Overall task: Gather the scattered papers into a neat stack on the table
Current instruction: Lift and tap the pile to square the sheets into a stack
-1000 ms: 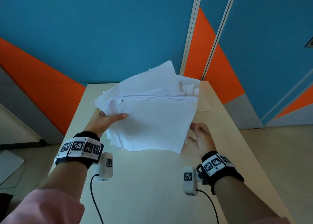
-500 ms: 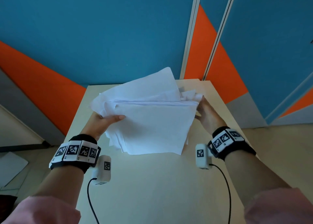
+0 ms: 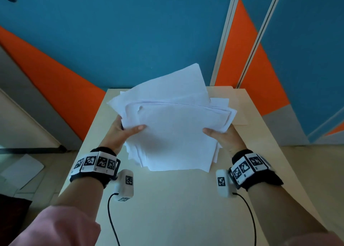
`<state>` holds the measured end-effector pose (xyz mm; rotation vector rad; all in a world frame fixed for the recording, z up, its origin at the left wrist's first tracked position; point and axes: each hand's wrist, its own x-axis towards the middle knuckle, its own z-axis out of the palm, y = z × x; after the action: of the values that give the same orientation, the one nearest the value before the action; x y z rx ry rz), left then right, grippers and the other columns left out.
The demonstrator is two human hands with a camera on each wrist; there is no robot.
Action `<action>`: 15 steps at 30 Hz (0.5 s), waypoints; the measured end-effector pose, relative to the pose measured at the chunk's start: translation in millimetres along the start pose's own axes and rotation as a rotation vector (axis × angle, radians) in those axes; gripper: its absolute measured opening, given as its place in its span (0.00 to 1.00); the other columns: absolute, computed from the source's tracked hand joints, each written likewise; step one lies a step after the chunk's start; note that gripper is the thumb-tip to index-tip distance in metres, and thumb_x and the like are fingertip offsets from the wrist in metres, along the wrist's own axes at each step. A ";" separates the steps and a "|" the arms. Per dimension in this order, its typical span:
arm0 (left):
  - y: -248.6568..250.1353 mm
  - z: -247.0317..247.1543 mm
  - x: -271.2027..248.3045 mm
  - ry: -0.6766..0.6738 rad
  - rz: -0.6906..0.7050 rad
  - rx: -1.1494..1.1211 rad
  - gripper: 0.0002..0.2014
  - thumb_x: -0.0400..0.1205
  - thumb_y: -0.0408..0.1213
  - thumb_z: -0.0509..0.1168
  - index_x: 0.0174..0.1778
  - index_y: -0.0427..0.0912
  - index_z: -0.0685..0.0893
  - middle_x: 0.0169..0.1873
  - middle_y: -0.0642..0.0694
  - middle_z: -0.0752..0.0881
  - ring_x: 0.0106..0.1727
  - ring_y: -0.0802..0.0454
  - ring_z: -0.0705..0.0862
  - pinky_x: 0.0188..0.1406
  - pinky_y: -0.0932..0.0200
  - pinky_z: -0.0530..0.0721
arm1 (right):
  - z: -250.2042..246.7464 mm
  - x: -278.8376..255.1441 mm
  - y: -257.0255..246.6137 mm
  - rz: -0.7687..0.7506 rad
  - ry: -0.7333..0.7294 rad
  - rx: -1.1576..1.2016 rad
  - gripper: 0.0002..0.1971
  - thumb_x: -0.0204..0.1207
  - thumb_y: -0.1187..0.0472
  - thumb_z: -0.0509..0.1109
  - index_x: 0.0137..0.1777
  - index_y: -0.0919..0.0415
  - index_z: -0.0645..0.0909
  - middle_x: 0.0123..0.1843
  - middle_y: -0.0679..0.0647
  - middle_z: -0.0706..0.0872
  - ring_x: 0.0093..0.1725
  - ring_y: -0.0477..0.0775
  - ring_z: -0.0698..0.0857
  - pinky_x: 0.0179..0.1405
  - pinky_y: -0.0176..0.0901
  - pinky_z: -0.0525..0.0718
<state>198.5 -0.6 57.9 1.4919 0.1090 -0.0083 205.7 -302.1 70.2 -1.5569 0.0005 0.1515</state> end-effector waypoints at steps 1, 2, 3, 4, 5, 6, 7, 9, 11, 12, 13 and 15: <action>-6.8 -5.9 -0.4 -0.012 -0.021 -0.051 0.39 0.58 0.40 0.79 0.67 0.45 0.77 0.62 0.41 0.85 0.62 0.45 0.85 0.58 0.53 0.86 | 0.7 0.3 3.3 0.020 0.026 0.010 0.13 0.72 0.68 0.74 0.45 0.48 0.80 0.44 0.43 0.86 0.40 0.37 0.86 0.47 0.48 0.84; -13.5 -11.2 -1.2 -0.035 -0.040 -0.080 0.42 0.59 0.39 0.78 0.72 0.46 0.73 0.66 0.41 0.83 0.66 0.44 0.83 0.61 0.52 0.84 | 1.2 -0.4 4.4 0.025 0.048 0.062 0.11 0.73 0.67 0.74 0.46 0.50 0.80 0.44 0.45 0.86 0.40 0.41 0.86 0.39 0.47 0.83; -19.4 -14.3 -2.7 -0.061 -0.055 -0.086 0.44 0.59 0.38 0.79 0.73 0.46 0.71 0.68 0.42 0.82 0.68 0.44 0.82 0.63 0.51 0.82 | 1.4 -2.4 3.5 0.038 0.078 0.068 0.10 0.73 0.67 0.73 0.46 0.51 0.81 0.44 0.46 0.87 0.40 0.42 0.86 0.34 0.44 0.81; -22.9 -16.5 -4.0 -0.079 -0.065 -0.080 0.44 0.57 0.40 0.82 0.72 0.47 0.73 0.66 0.42 0.84 0.67 0.45 0.83 0.62 0.53 0.82 | 0.7 -2.1 4.3 0.033 0.099 0.077 0.10 0.73 0.67 0.73 0.46 0.51 0.81 0.44 0.46 0.87 0.39 0.41 0.88 0.35 0.41 0.80; -24.0 -17.4 -5.1 -0.091 -0.070 -0.073 0.44 0.53 0.44 0.84 0.68 0.48 0.77 0.63 0.44 0.87 0.64 0.48 0.85 0.59 0.55 0.84 | -0.8 -1.5 5.1 0.023 0.097 0.070 0.10 0.72 0.67 0.74 0.46 0.50 0.82 0.45 0.46 0.88 0.39 0.39 0.89 0.39 0.39 0.81; -22.5 -17.6 -5.1 -0.098 -0.067 -0.064 0.44 0.50 0.48 0.85 0.65 0.48 0.80 0.58 0.47 0.89 0.60 0.50 0.88 0.55 0.58 0.86 | -2.2 0.2 5.6 0.004 0.086 0.070 0.11 0.69 0.64 0.77 0.47 0.49 0.82 0.46 0.45 0.89 0.43 0.37 0.89 0.44 0.39 0.82; -19.9 -18.1 -3.7 -0.109 -0.052 -0.048 0.44 0.49 0.49 0.85 0.63 0.48 0.81 0.56 0.48 0.90 0.58 0.52 0.89 0.53 0.61 0.87 | -3.2 1.8 6.1 0.001 0.072 0.066 0.14 0.63 0.58 0.81 0.48 0.48 0.83 0.48 0.46 0.90 0.49 0.40 0.89 0.50 0.41 0.83; -12.8 -18.1 0.1 -0.123 -0.033 0.010 0.45 0.52 0.44 0.84 0.68 0.41 0.78 0.57 0.48 0.89 0.60 0.50 0.88 0.53 0.62 0.87 | -5.8 2.9 8.2 0.032 0.017 0.046 0.31 0.45 0.44 0.86 0.52 0.48 0.85 0.54 0.49 0.92 0.58 0.51 0.88 0.59 0.48 0.82; -8.6 -19.0 1.6 -0.116 -0.029 0.063 0.46 0.55 0.38 0.79 0.73 0.37 0.74 0.61 0.44 0.87 0.65 0.45 0.85 0.58 0.57 0.85 | -5.5 2.3 9.2 0.045 -0.065 0.001 0.35 0.45 0.46 0.86 0.57 0.51 0.84 0.57 0.51 0.91 0.60 0.53 0.88 0.63 0.52 0.81; -7.1 -18.1 2.0 -0.114 -0.027 0.078 0.46 0.55 0.37 0.77 0.73 0.37 0.74 0.62 0.42 0.86 0.66 0.44 0.84 0.61 0.52 0.83 | -5.1 1.8 9.5 0.034 -0.099 -0.028 0.30 0.51 0.53 0.85 0.57 0.52 0.84 0.58 0.52 0.91 0.60 0.53 0.88 0.64 0.53 0.81; -5.6 -16.6 2.1 -0.116 -0.028 0.091 0.45 0.56 0.37 0.77 0.73 0.39 0.74 0.64 0.41 0.85 0.66 0.43 0.83 0.64 0.47 0.81 | -3.6 1.5 8.9 0.029 -0.100 -0.054 0.24 0.58 0.60 0.83 0.56 0.52 0.84 0.57 0.53 0.91 0.59 0.52 0.88 0.65 0.53 0.81; -2.3 -10.1 3.0 -0.118 -0.025 0.095 0.35 0.61 0.34 0.76 0.68 0.43 0.80 0.63 0.41 0.86 0.65 0.43 0.84 0.66 0.42 0.81 | 1.2 3.5 9.1 0.012 -0.049 -0.078 0.17 0.66 0.70 0.78 0.51 0.52 0.85 0.54 0.52 0.91 0.55 0.52 0.89 0.63 0.51 0.82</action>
<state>200.7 9.5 54.6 1.5816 0.0321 -0.1233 208.2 -300.5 60.8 -1.6313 -0.0347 0.2010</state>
